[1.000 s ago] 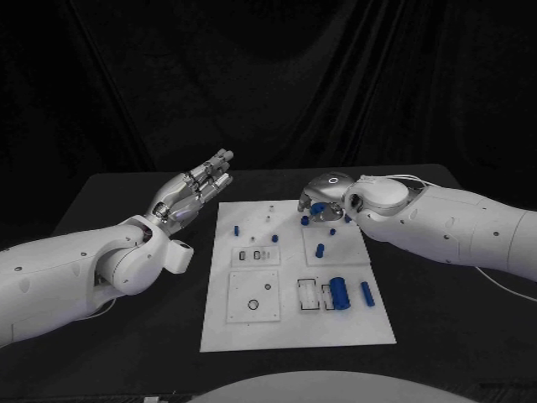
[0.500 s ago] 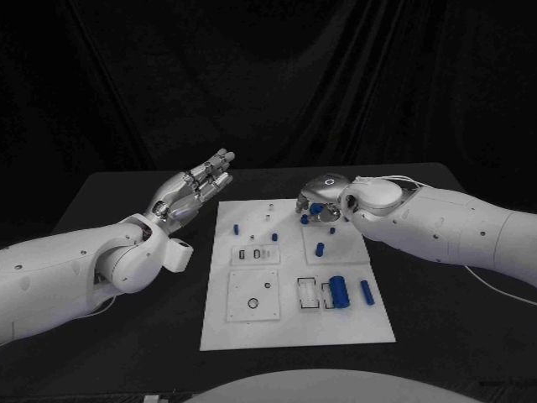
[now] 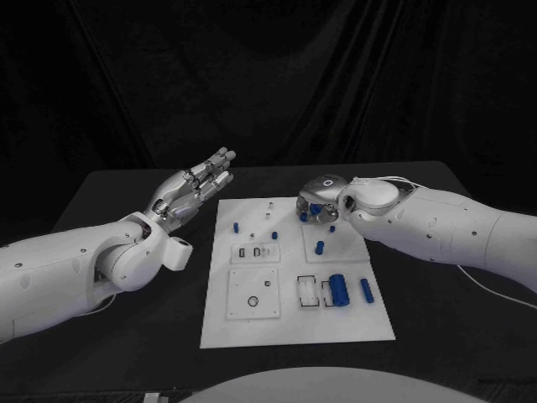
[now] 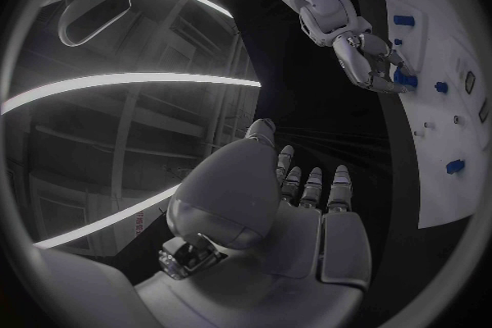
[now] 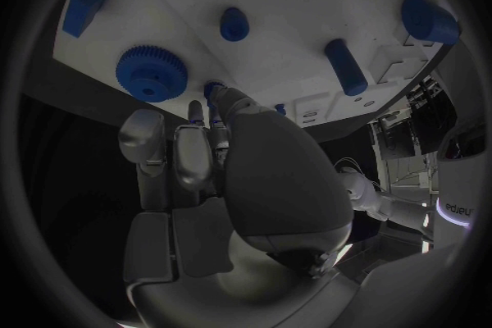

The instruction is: Assemble the parts on the task board

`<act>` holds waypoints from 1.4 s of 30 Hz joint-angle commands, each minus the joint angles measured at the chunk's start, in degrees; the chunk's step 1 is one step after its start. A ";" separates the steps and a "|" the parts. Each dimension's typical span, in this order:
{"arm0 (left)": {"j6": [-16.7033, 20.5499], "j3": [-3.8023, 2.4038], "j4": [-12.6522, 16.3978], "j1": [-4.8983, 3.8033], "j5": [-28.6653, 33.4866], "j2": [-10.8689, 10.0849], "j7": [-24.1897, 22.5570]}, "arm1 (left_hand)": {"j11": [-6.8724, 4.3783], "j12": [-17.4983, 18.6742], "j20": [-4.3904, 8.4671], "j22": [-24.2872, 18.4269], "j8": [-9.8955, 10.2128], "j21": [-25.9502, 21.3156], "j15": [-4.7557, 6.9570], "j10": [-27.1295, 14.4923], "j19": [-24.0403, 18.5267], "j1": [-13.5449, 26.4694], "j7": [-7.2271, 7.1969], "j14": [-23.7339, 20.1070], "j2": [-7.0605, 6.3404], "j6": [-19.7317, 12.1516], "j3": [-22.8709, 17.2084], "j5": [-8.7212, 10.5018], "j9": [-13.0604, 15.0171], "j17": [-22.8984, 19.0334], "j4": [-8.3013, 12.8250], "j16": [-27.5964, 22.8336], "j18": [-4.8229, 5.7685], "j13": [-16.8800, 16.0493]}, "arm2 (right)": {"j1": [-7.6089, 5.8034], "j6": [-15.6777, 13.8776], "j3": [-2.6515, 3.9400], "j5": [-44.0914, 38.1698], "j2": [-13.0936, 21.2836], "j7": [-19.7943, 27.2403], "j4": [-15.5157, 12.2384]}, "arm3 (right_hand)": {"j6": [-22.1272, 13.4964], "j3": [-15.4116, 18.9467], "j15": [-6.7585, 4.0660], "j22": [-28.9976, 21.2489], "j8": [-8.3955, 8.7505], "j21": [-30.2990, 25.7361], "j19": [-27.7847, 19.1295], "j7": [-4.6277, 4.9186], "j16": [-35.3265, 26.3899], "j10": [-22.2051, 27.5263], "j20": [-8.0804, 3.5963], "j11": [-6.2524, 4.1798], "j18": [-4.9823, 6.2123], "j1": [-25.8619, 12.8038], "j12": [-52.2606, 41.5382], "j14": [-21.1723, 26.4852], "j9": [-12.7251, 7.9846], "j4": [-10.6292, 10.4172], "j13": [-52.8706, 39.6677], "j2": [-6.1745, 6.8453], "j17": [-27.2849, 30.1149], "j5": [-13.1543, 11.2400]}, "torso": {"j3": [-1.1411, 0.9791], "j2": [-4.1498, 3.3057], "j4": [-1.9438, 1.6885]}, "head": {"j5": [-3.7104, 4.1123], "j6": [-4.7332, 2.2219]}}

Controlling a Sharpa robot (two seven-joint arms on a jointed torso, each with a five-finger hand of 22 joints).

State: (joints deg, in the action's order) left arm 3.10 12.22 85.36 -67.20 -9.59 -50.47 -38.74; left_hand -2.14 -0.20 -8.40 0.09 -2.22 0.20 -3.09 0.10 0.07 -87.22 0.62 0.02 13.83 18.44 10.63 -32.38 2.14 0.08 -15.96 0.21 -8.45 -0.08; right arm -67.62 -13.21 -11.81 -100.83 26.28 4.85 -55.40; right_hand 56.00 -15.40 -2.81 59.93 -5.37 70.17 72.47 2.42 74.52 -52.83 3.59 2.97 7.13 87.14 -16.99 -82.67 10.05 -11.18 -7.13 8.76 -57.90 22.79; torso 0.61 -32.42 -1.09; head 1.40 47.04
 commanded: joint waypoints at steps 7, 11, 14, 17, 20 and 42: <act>-0.96 -0.05 -0.06 0.04 -0.08 0.03 -3.39 | 0.55 0.20 -0.57 -0.02 -0.29 -0.11 -0.34 -0.10 0.02 -0.65 0.17 -0.02 0.17 0.45 -0.38 -0.40 0.09 -0.08 -0.01 -0.21 -1.06 0.08 | 0.35 -1.40 0.04 0.86 -0.20 1.83 0.61 | 2.64 -2.05 -0.49 1.84 -1.55 0.67 0.46 1.12 0.03 -3.04 -0.40 -0.87 -0.49 -0.13 -2.15 0.23 1.99 0.91 -1.04 0.42 -0.43 -0.50 | -0.01 -0.01 -0.02 | -0.17 0.03; -0.94 -0.05 -0.10 0.05 -0.08 -0.15 -3.33 | 0.55 0.20 -0.57 -0.02 -0.29 -0.11 -0.34 -0.10 0.02 -0.65 0.17 -0.02 0.17 0.45 -0.38 -0.40 0.09 -0.08 -0.01 -0.21 -1.06 0.08 | 0.34 -2.91 0.04 1.48 0.09 2.33 0.33 | 4.00 -2.68 -0.73 2.66 -2.33 1.13 0.88 1.59 0.25 -4.63 -0.66 -1.09 -0.64 -0.21 -3.00 0.00 2.93 1.43 -1.45 0.19 -0.83 -0.54 | -0.01 0.00 -0.01 | -0.34 0.04; -0.89 -0.05 -0.13 0.06 -0.08 -0.32 -3.27 | 0.55 0.20 -0.57 -0.02 -0.29 -0.11 -0.34 -0.10 0.02 -0.65 0.17 -0.02 0.17 0.45 -0.38 -0.40 0.09 -0.08 -0.01 -0.21 -1.06 0.08 | 0.10 -3.81 0.04 1.71 0.43 2.35 -0.25 | 4.61 -3.00 -0.82 3.00 -2.68 1.29 1.04 1.67 0.28 -5.40 -0.76 -1.19 -0.69 -0.26 -3.33 -0.10 3.47 1.77 -1.62 0.15 -0.89 -0.64 | 0.01 0.00 -0.01 | -0.49 -0.11; -0.86 -0.05 -0.17 0.07 -0.08 -0.47 -3.21 | 0.60 0.20 -0.63 -0.01 -0.30 -0.11 -0.39 -0.10 0.02 -0.69 0.21 -0.02 0.20 0.47 -0.42 -0.41 0.09 -0.08 -0.01 -0.21 -1.07 0.08 | -0.59 -3.93 0.04 1.82 0.58 2.18 -0.87 | 4.70 -3.06 -0.81 2.98 -2.73 1.24 1.01 1.72 0.20 -5.58 -0.78 -1.12 -0.69 -0.36 -3.38 -0.08 3.64 1.83 -1.65 0.17 -0.74 -0.84 | 0.01 0.03 0.01 | -0.76 -0.09; -0.79 -0.05 -0.22 0.07 -0.08 -0.67 -3.08 | 0.62 0.20 -0.67 -0.01 -0.30 -0.10 -0.42 -0.10 0.02 -0.71 0.23 -0.02 0.21 0.49 -0.44 -0.42 0.09 -0.08 -0.01 -0.21 -1.08 0.08 | -1.73 -3.60 0.04 1.88 0.53 1.90 -1.58 | 4.78 -3.12 -0.77 2.93 -2.77 1.14 0.93 1.76 -0.03 -5.77 -0.77 -1.07 -0.68 -0.58 -3.41 0.01 3.88 1.88 -1.68 0.20 -0.36 -1.34 | 0.00 0.05 0.02 | -1.15 0.21; 1.17 -0.06 0.39 0.05 -0.08 -2.19 -2.62 | 0.34 0.20 -0.94 0.01 -0.04 -0.08 -0.61 -0.10 0.05 -0.95 -0.17 -0.02 0.25 -0.51 -0.65 -0.49 -0.06 -0.08 0.03 -0.21 -1.17 0.08 | -3.81 -1.03 0.06 4.49 -12.16 2.95 11.48 | 4.44 -3.10 -0.66 4.11 -2.53 1.58 1.37 1.57 -0.09 -5.78 -0.68 -1.04 -0.93 -2.51 -2.90 0.05 4.81 1.49 -1.59 0.54 -0.51 -2.01 | 0.01 -0.11 -0.09 | -1.44 0.68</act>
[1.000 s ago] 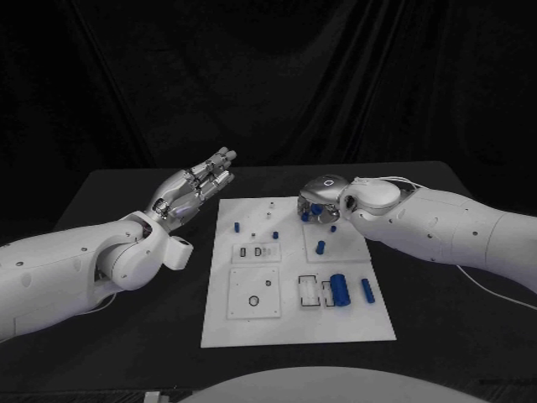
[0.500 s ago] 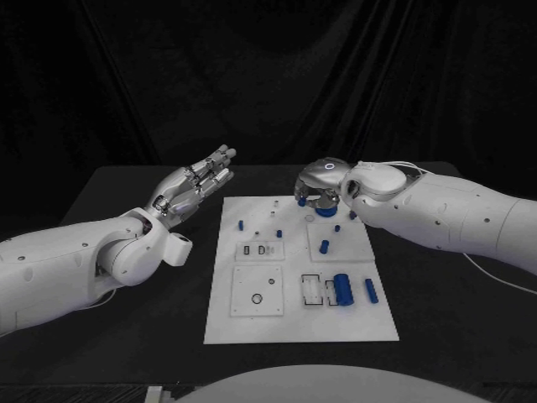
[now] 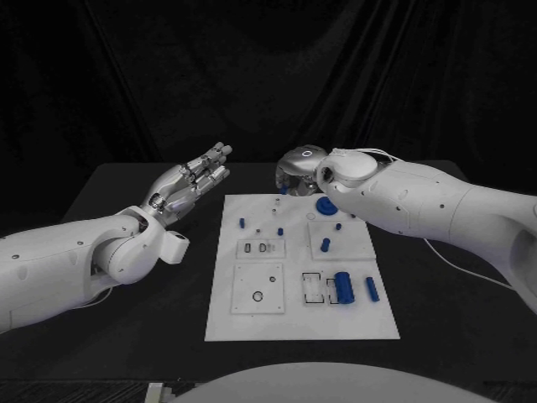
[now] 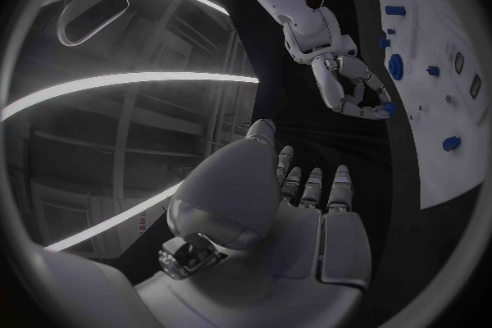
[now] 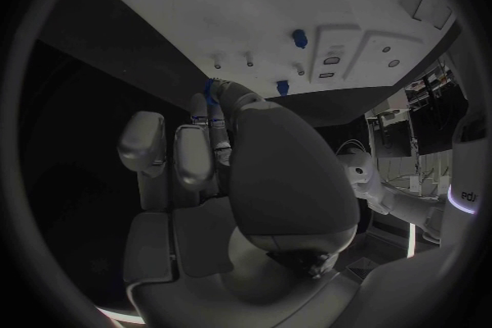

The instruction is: Assemble the parts on the task board

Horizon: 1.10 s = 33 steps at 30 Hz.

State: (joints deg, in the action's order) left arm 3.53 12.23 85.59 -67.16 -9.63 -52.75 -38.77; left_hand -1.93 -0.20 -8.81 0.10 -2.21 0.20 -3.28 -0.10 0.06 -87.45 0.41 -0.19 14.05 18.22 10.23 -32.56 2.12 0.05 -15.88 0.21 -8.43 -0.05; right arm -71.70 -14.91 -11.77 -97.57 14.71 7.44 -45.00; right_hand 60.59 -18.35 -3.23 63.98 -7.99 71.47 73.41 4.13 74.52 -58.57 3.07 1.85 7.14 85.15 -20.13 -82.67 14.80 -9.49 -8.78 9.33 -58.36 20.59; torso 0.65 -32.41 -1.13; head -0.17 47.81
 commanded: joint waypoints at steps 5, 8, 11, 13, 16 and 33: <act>0.75 -0.06 0.24 0.01 -0.03 0.12 -2.54 | 0.12 0.20 -0.55 0.02 -0.05 -0.07 -0.41 0.10 0.07 -0.73 0.02 0.19 0.02 -0.24 -0.25 -0.32 -0.04 -0.05 -0.06 -0.21 -1.19 0.05 | 0.80 0.54 0.03 1.61 -2.60 0.25 4.01 | -0.29 -0.22 -0.18 0.38 0.19 0.43 0.51 -0.13 -0.10 0.00 -0.12 0.12 -1.02 -0.70 0.36 0.15 0.15 -0.21 0.07 -0.09 -0.07 0.21 | -0.05 -0.33 -0.17 | 0.52 -0.34; 0.76 -0.06 0.36 0.00 -0.03 0.04 -2.49 | 0.12 0.20 -0.57 0.03 -0.06 -0.06 -0.42 0.10 0.08 -0.74 0.01 0.19 0.03 -0.20 -0.27 -0.33 -0.03 -0.05 -0.07 -0.21 -1.20 0.05 | 1.09 0.63 0.03 1.68 -3.34 0.15 5.07 | -0.33 -0.25 -0.16 0.50 0.22 0.49 0.55 -0.15 -0.06 0.02 -0.11 0.12 -1.05 -0.70 0.40 0.16 0.18 -0.18 0.08 -0.09 -0.16 0.21 | -0.02 -0.40 -0.23 | 0.48 -0.43; 0.79 -0.06 0.42 0.00 -0.03 -0.02 -2.48 | 0.12 0.20 -0.57 0.03 -0.06 -0.06 -0.42 0.10 0.08 -0.74 0.01 0.19 0.03 -0.20 -0.27 -0.33 -0.03 -0.05 -0.07 -0.21 -1.20 0.05 | 1.42 0.90 0.03 1.72 -3.89 -0.03 5.96 | -0.44 -0.32 -0.14 0.56 0.29 0.48 0.51 -0.17 -0.10 0.11 -0.09 0.10 -1.06 -0.71 0.51 0.24 0.24 -0.11 0.10 -0.09 -0.10 0.23 | 0.10 -0.49 -0.36 | 0.66 -0.52; 0.79 -0.06 0.42 0.00 -0.03 -0.03 -2.49 | 0.12 0.20 -0.57 0.03 -0.06 -0.06 -0.42 0.10 0.08 -0.74 0.01 0.19 0.03 -0.20 -0.27 -0.33 -0.03 -0.05 -0.07 -0.21 -1.20 0.05 | 1.66 1.00 0.03 1.74 -4.18 -0.13 6.48 | -0.75 -0.41 -0.08 0.63 0.49 0.44 0.41 -0.09 -0.22 0.27 -0.05 0.20 -1.07 -0.82 0.71 0.42 0.31 -0.03 0.13 -0.08 0.12 0.23 | 0.12 -0.43 -0.33 | 0.70 -0.44; 0.75 -0.06 0.39 0.00 -0.03 -0.01 -2.52 | 0.15 0.20 -0.60 0.03 -0.07 -0.05 -0.43 0.10 0.09 -0.76 0.03 0.19 0.04 -0.10 -0.29 -0.35 -0.02 -0.05 -0.07 -0.21 -1.21 0.05 | 2.07 1.25 0.03 1.75 -4.62 -0.24 7.33 | -0.90 -0.47 -0.03 0.67 0.59 0.42 0.34 -0.06 -0.30 0.39 -0.01 0.26 -1.08 -0.87 0.84 0.53 0.37 0.03 0.15 -0.07 0.26 0.22 | 0.10 -0.37 -0.30 | 0.73 -0.28; 0.56 -0.06 0.60 0.01 -0.03 -0.43 -2.64 | 0.26 0.20 -0.69 0.06 -0.08 -0.02 -0.47 0.10 0.12 -0.83 0.13 0.19 0.10 -0.10 -0.37 -0.37 -0.01 -0.05 -0.08 -0.21 -1.25 0.05 | 3.40 -0.65 0.04 1.76 -5.83 -1.09 9.02 | -1.44 -0.70 0.19 1.05 0.97 0.43 0.14 0.10 -0.40 0.71 0.17 0.49 -1.15 -1.25 1.29 0.94 0.67 0.19 0.16 -0.24 0.46 -0.07 | 0.08 -0.50 -0.32 | 0.51 -0.24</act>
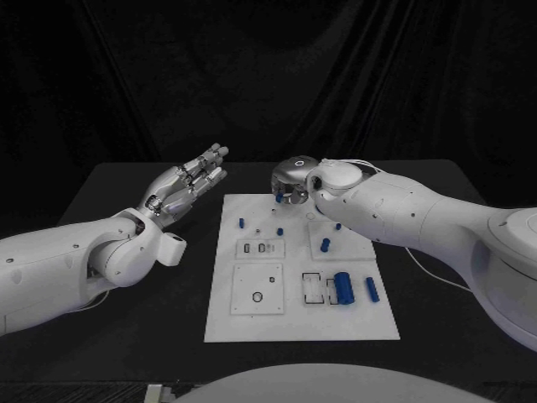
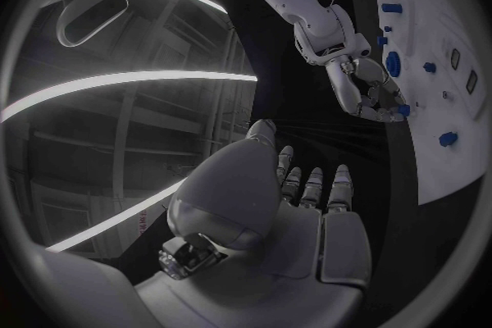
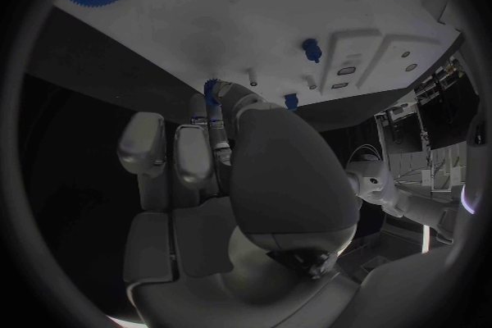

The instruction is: Assemble the parts on the task board

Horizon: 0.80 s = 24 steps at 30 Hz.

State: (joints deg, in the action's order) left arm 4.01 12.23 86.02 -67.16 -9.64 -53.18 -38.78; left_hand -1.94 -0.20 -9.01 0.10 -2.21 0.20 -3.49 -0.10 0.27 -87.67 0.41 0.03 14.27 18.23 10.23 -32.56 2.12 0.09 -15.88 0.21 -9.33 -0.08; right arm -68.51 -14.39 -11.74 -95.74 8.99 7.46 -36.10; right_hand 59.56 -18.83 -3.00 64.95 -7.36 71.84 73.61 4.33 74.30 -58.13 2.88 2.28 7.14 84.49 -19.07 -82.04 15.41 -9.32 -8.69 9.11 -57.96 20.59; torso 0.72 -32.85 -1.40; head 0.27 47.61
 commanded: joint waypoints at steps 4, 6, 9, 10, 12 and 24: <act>-0.04 -0.06 0.16 0.01 -0.02 -0.01 -2.63 | 0.26 0.20 -0.49 0.06 -0.08 -0.02 -0.26 0.10 -0.08 -0.61 0.12 -0.03 -0.12 -0.10 -0.38 -0.38 -0.02 -0.09 -0.08 -0.21 -0.35 0.08 | 0.25 -1.76 0.01 -0.07 -0.20 -1.37 0.21 | -0.60 -0.29 0.04 0.19 0.48 0.07 -0.11 -0.03 -0.16 0.40 0.43 0.16 -1.17 -0.72 0.36 0.39 0.14 0.06 0.07 -0.08 0.04 -0.04 | 0.04 -0.07 -0.10 | 0.14 -0.21; -0.12 -0.06 0.13 0.01 -0.02 0.00 -2.59 | 0.34 0.20 -0.55 0.06 -0.09 -0.01 -0.30 0.10 -0.08 -0.65 0.21 -0.03 -0.08 -0.03 -0.43 -0.39 -0.01 -0.09 -0.08 -0.21 -0.37 0.08 | 0.25 -1.83 0.01 -0.07 -0.25 -1.47 0.26 | -0.62 -0.30 0.05 0.21 0.49 0.08 -0.11 -0.02 -0.14 0.40 0.43 0.18 -1.18 -0.73 0.37 0.39 0.14 0.07 0.07 -0.09 -0.01 -0.04 | 0.05 -0.05 -0.08 | 0.12 -0.19; -0.23 -0.06 0.12 0.01 -0.02 0.00 -2.55 | 0.34 0.20 -0.55 0.06 -0.09 -0.01 -0.30 0.10 -0.08 -0.65 0.21 -0.03 -0.08 -0.03 -0.43 -0.39 -0.01 -0.09 -0.08 -0.21 -0.37 0.08 | 0.26 -1.75 0.01 -0.07 -0.35 -1.57 0.29 | -0.82 -0.34 0.12 0.28 0.63 0.07 -0.17 0.00 -0.17 0.50 0.49 0.28 -1.19 -0.88 0.47 0.48 0.20 0.07 0.06 -0.15 0.07 -0.06 | 0.06 0.03 -0.01 | 0.07 -0.14; -0.27 -0.05 0.11 0.01 -0.02 0.00 -2.54 | 0.46 0.20 -0.63 0.07 -0.11 -0.01 -0.34 0.10 -0.07 -0.69 0.32 -0.03 -0.04 0.07 -0.49 -0.39 0.01 -0.09 -0.08 -0.21 -0.40 0.08 | 0.26 -1.72 0.01 -0.07 -0.40 -1.61 0.30 | -0.93 -0.35 0.15 0.23 0.69 0.01 -0.25 0.00 -0.20 0.56 0.52 0.31 -1.17 -0.94 0.52 0.53 0.21 0.08 0.06 -0.15 0.15 -0.09 | 0.05 0.06 0.03 | 0.09 -0.12; -0.35 -0.05 0.10 0.01 -0.02 0.00 -2.48 | 0.62 0.20 -0.71 0.08 -0.13 0.00 -0.37 0.10 -0.05 -0.74 0.48 -0.03 -0.02 0.23 -0.56 -0.38 0.03 -0.09 -0.09 -0.21 -0.44 0.08 | 0.27 -1.55 0.01 -0.07 -0.53 -1.67 0.39 | -1.00 -0.38 0.18 0.32 0.74 0.05 -0.22 -0.01 -0.21 0.56 0.54 0.33 -1.19 -0.97 0.54 0.56 0.23 0.09 0.05 -0.20 0.17 -0.10 | 0.02 0.09 0.05 | 0.09 -0.12; -0.68 -0.05 0.14 0.01 -0.02 -0.03 -2.22 | 1.24 0.20 -0.93 0.10 -0.35 0.03 -0.38 0.10 -0.03 -0.85 1.14 -0.03 0.03 1.29 -0.74 -0.39 0.15 -0.09 -0.14 -0.21 -0.57 0.08 | 0.45 -0.02 0.02 -0.07 -1.19 -3.04 1.50 | -8.42 -1.02 1.35 0.18 3.84 -1.23 -2.23 -1.97 -1.29 5.49 1.60 1.51 -0.95 -2.48 3.40 2.93 -0.82 0.90 0.27 0.45 2.50 -3.04 | 0.02 0.08 0.06 | 0.14 0.04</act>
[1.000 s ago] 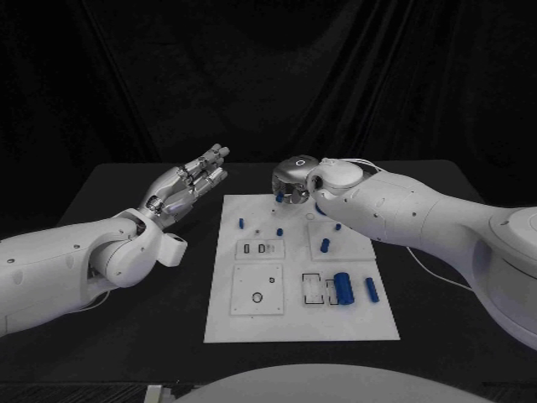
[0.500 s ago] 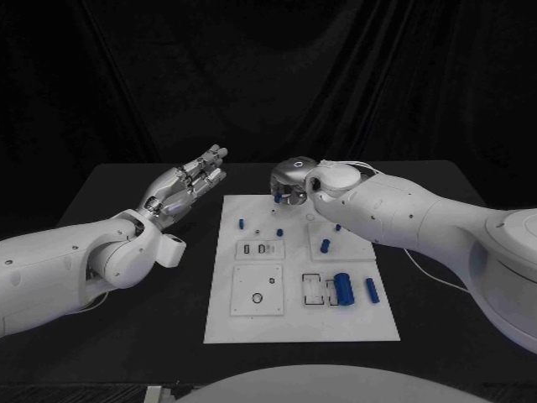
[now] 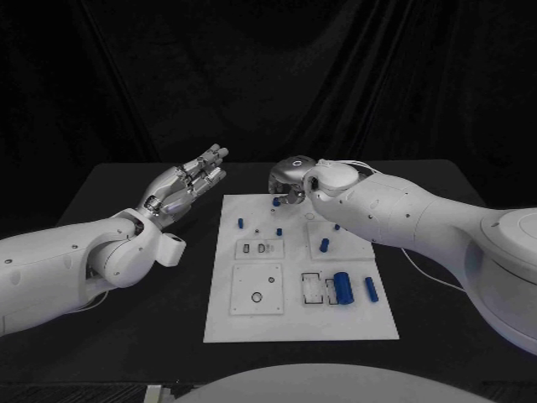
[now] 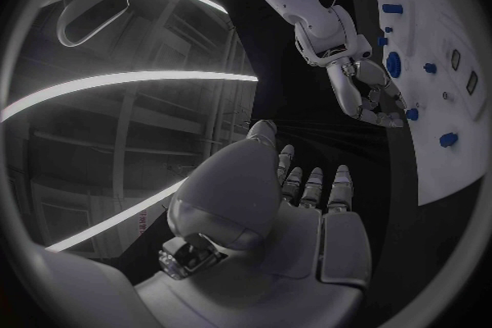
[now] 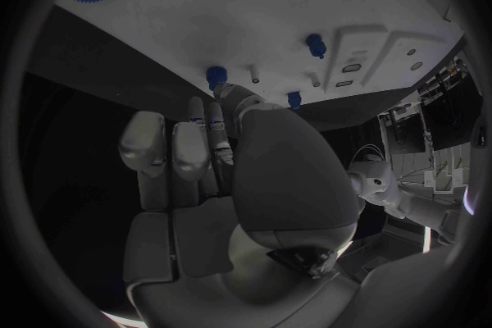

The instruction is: Assemble the parts on the task board

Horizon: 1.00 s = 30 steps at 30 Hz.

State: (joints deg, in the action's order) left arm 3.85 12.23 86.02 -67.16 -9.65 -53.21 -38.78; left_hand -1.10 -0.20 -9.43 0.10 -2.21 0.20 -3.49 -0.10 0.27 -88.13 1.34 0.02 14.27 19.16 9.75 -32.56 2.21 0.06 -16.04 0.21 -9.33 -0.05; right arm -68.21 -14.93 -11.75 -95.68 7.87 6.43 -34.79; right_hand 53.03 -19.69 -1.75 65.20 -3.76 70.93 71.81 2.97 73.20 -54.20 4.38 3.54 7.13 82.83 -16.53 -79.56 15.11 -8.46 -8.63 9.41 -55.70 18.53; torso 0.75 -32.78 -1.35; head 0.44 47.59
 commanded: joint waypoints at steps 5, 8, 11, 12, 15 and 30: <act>-0.65 -0.06 0.05 0.02 -0.01 0.01 -2.18 | 0.51 0.20 -0.55 0.10 -0.38 0.03 -0.37 0.10 -0.03 -0.41 0.31 -0.02 0.02 0.49 -0.28 -0.39 0.08 -0.06 0.03 -0.21 -0.58 0.05 | 0.18 0.54 0.03 -0.13 0.15 -2.26 -0.07 | -8.71 1.01 0.24 -0.05 0.24 -1.07 -1.10 -2.63 -0.51 5.22 0.46 0.26 -0.75 -1.55 3.29 1.40 -2.65 0.84 0.39 -0.05 1.21 -4.52 | -0.01 -0.02 -0.01 | -0.16 0.26; -0.71 -0.06 0.00 0.02 -0.01 0.02 -2.16 | 0.51 0.20 -0.55 0.10 -0.38 0.03 -0.37 0.10 -0.03 -0.41 0.31 -0.02 0.02 0.49 -0.28 -0.39 0.08 -0.06 0.03 -0.21 -0.58 0.05 | 0.18 0.52 0.03 -0.13 0.41 -2.35 -0.42 | -9.71 1.77 0.25 0.07 0.18 -1.25 -1.17 -2.95 -0.54 5.68 0.50 0.21 -0.73 -1.77 3.66 1.58 -3.20 1.09 0.22 -0.21 1.37 -5.60 | -0.01 -0.02 0.00 | -0.20 0.31; -0.75 -0.05 0.01 0.02 -0.01 -0.05 -2.12 | 0.51 0.20 -0.55 0.10 -0.38 0.03 -0.37 0.10 -0.03 -0.41 0.31 -0.02 0.02 0.49 -0.28 -0.39 0.08 -0.06 0.03 -0.21 -0.58 0.05 | 0.15 -0.27 0.02 -0.13 1.12 -2.50 -1.32 | -10.41 2.24 0.25 0.02 0.17 -1.50 -1.33 -3.19 -0.68 6.20 0.51 0.23 -0.68 -1.66 4.05 1.77 -3.60 1.38 0.14 -0.33 1.72 -5.73 | -0.01 -0.02 0.02 | -0.33 0.32; -0.76 -0.05 0.03 0.02 -0.01 -0.08 -2.11 | 0.64 0.20 -0.58 0.10 -0.42 0.03 -0.37 0.10 -0.03 -0.44 0.43 -0.02 0.01 0.67 -0.30 -0.40 0.10 -0.06 0.03 -0.21 -0.61 0.05 | 0.12 -0.78 0.02 -0.13 1.41 -2.46 -1.68 | -10.47 2.29 0.27 0.02 0.14 -1.55 -1.36 -3.13 -0.66 6.33 0.52 0.28 -0.67 -1.55 4.14 1.78 -3.68 1.50 0.12 -0.39 1.69 -5.54 | -0.01 -0.01 0.04 | -0.33 0.19; -0.75 -0.05 0.08 0.02 -0.01 -0.24 -2.09 | 0.64 0.20 -0.58 0.10 -0.42 0.03 -0.37 0.10 -0.03 -0.44 0.43 -0.02 0.01 0.67 -0.30 -0.40 0.10 -0.06 0.03 -0.21 -0.61 0.05 | -0.23 -2.81 0.01 -0.13 2.55 -2.13 -3.14 | -10.43 2.41 0.31 0.09 -0.01 -1.68 -1.40 -2.87 -0.62 6.42 0.55 0.35 -0.66 -1.10 4.30 1.80 -3.91 1.93 -0.03 -0.64 1.66 -4.73 | -0.02 0.01 0.06 | -0.39 -0.04; -0.54 -0.04 0.16 0.03 -0.01 -1.08 -2.05 | 0.67 0.20 -0.59 0.10 -0.42 0.04 -0.37 0.10 -0.02 -0.45 0.46 -0.02 0.00 0.64 -0.31 -0.40 0.10 -0.06 0.04 -0.21 -0.62 0.05 | -7.35 -9.26 -0.03 1.19 21.58 -3.21 -26.07 | -6.38 2.92 -0.04 -15.06 -0.71 -20.02 -14.41 -0.35 -18.88 -5.60 0.28 -0.95 3.05 -1.44 -6.59 12.65 -5.20 0.75 -6.26 -1.61 25.35 -9.74 | 0.03 0.34 0.21 | -1.34 0.14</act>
State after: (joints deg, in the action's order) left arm 3.64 12.24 86.04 -67.15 -9.67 -54.31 -38.80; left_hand -0.90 -0.20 -9.62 0.14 -2.44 0.20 -3.48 0.11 0.07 -88.13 1.65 0.02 14.27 19.46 9.76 -32.56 2.26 0.07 -16.04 0.21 -9.32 -0.08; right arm -75.41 -21.03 -11.76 -95.45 28.85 4.99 -59.84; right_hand 46.27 -16.85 -1.77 50.19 -4.33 51.02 57.42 2.70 54.71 -59.64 4.77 2.64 9.91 81.87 -22.96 -67.06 9.90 -7.68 -14.82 7.66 -30.83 9.00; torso 0.72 -32.54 -1.18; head -0.74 47.65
